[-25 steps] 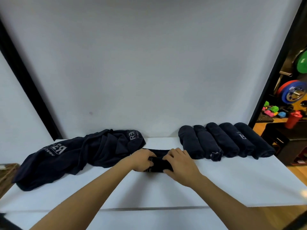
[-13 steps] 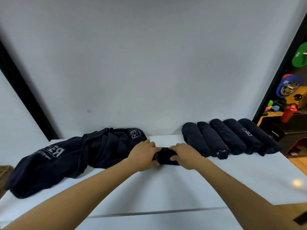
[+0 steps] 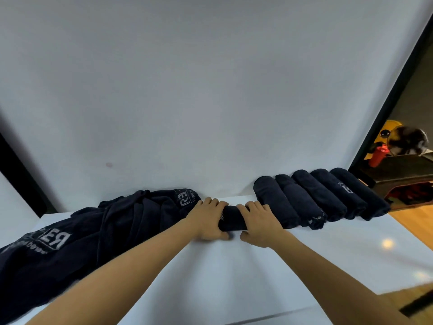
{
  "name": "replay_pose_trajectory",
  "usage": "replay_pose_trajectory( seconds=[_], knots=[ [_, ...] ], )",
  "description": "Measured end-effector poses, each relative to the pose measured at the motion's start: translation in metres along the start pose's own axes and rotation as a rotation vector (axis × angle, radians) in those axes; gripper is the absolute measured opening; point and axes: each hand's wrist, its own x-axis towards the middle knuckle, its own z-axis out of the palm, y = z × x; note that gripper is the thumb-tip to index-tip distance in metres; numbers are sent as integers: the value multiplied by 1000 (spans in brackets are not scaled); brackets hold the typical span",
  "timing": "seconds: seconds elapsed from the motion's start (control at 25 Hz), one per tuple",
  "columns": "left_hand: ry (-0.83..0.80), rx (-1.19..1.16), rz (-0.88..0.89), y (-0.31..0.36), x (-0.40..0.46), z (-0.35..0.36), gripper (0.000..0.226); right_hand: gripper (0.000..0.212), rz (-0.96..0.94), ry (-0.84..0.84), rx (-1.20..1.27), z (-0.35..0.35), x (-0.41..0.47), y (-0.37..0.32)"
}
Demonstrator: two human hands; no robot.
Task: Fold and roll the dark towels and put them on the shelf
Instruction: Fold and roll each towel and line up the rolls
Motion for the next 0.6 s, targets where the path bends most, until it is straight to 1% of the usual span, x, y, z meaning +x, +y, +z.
replay_pose_trajectory(
  seconds=[0.08,0.2,0.32,0.48,0.6],
  knots=[
    [47,39,40,-7,9,2,87,63,26,-48,-19,-3,11,0],
    [13,1,18,-11,24,-1,71,57,72,-119,-28,-4,27,2],
    [16,-40,21,-18,36,1,62,51,117,-147,13,0,44,3],
    [72,-87,36,-24,44,5,58,41,166,-134,72,7,55,5],
    [126,-105,57,-26,41,6,63,42,194,-114,84,6,54,3]
  ],
)
